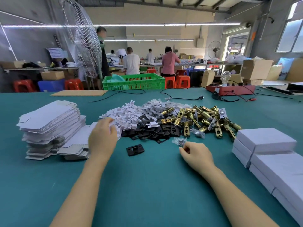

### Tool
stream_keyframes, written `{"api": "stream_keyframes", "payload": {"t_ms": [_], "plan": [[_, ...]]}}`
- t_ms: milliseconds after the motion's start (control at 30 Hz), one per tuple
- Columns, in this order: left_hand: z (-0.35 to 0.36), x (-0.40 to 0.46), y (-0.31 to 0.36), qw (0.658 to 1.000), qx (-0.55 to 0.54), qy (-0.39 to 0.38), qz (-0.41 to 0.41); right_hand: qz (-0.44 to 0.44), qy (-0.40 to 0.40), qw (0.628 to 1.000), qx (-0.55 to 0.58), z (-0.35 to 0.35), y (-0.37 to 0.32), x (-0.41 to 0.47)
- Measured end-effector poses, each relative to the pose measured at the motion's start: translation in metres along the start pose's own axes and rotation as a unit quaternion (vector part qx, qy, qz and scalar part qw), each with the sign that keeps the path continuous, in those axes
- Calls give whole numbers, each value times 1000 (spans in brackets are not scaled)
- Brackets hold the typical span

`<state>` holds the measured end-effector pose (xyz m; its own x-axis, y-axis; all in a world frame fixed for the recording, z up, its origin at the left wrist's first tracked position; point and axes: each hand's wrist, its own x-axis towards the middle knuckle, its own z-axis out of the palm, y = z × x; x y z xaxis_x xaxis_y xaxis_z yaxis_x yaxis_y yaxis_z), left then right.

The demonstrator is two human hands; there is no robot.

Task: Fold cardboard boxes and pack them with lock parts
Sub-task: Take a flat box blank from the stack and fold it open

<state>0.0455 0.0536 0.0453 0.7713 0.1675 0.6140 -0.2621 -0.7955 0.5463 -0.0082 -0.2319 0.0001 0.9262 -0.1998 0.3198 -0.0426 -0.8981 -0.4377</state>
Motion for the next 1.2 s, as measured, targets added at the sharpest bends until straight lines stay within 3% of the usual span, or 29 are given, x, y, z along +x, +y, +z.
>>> {"api": "stream_keyframes", "payload": {"t_ms": [33, 100, 167, 233, 333, 433, 567, 700, 833, 933, 1033, 1100, 1200], "plan": [[-4, 1, -17, 994, 106, -6, 28, -2, 2, 1000, -1, 0, 0, 0], [-9, -3, -47, 970, 219, -105, -31, -1, 6, 1000, 3, 0, 2, 0], [-10, -9, -66, 945, 225, -202, -122, 0, 7, 1000, 5, 0, 3, 0], [-10, -11, -73, 937, 236, -215, -139, 1, 2, 1000, 6, -1, 3, 1], [-11, -10, -63, 928, 307, -170, -127, 1, -1, 1000, 6, 0, 4, 0], [-11, -15, -52, 937, 299, -125, -129, 3, -2, 1000, 8, 0, 3, 1], [-11, -18, -53, 971, 208, -48, -106, 2, 5, 1000, 19, 1, 4, 1], [-12, -18, -36, 985, 87, 107, -107, 7, 27, 998, 61, 1, 5, 1], [2, -31, 4, 972, 21, 204, 113, -21, 58, 994, 91, -1, 3, -1], [23, -56, 41, 948, 8, 160, 275, -81, 59, 992, 74, -6, -3, -9], [42, -75, 70, 901, -17, 106, 419, -130, 27, 986, 102, -11, -7, -17], [47, -82, 79, 874, -48, 80, 478, -116, 15, 974, 195, -14, -8, -22], [49, -85, 80, 857, -60, 22, 512, -18, -3, 912, 410, -14, -11, -23]]}}
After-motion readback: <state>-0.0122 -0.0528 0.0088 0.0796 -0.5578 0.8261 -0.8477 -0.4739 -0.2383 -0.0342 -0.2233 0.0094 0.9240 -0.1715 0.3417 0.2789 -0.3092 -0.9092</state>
